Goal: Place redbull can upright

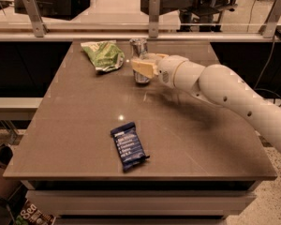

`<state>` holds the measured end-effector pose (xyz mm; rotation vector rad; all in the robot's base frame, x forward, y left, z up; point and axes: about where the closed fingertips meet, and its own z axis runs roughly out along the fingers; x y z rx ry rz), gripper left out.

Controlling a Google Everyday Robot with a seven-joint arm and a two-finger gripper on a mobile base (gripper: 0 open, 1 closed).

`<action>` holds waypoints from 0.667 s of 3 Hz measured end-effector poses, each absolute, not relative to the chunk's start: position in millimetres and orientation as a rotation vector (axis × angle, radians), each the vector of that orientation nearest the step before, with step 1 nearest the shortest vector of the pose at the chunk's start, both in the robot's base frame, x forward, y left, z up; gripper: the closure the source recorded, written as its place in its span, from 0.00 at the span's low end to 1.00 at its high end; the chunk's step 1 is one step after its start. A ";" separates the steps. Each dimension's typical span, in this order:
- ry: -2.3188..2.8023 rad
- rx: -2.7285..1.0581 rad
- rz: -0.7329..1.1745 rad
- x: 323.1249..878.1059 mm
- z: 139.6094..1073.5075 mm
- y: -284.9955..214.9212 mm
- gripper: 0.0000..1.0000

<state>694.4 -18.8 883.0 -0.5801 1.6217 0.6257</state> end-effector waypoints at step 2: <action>1.552 -0.536 0.593 692.6 888.0 -41.7 1.00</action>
Offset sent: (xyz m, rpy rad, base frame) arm -0.0016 -0.0390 0.0057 0.0481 -0.1042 -0.0691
